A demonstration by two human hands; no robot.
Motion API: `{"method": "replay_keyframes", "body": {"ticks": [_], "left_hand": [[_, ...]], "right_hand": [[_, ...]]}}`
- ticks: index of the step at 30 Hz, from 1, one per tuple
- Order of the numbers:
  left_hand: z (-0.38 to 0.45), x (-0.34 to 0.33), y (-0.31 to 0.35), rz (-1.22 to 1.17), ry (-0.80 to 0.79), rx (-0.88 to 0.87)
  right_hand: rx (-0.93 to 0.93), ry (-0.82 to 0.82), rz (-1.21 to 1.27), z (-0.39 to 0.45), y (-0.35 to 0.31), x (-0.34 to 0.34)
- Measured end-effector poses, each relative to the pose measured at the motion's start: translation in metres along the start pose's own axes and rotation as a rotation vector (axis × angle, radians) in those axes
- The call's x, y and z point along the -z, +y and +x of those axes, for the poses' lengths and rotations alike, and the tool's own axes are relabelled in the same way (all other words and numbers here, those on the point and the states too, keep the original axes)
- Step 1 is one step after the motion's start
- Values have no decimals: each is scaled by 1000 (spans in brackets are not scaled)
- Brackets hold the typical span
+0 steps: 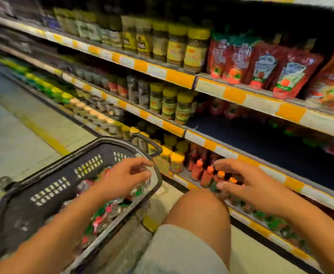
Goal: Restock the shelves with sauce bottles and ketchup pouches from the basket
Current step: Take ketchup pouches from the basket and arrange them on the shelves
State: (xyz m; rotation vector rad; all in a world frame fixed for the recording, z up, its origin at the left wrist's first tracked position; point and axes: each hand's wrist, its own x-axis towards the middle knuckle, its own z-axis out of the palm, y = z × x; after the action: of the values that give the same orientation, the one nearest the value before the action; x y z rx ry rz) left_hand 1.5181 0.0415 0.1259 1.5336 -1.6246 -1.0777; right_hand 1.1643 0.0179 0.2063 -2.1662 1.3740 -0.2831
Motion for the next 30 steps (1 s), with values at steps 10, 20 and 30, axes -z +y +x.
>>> {"method": "replay_keyframes", "body": {"ticks": [10,20,30], "left_hand": [[-88,100,-141,-372,572,676],[0,22,-197,-812,452,890],[88,-24,-231,-658,662,1059]], "right_hand": [[247,-309,-35,100,-136,-124],[92,-452,71,148,-148,-241],[-114,-377,253,164,-100,-253]]}}
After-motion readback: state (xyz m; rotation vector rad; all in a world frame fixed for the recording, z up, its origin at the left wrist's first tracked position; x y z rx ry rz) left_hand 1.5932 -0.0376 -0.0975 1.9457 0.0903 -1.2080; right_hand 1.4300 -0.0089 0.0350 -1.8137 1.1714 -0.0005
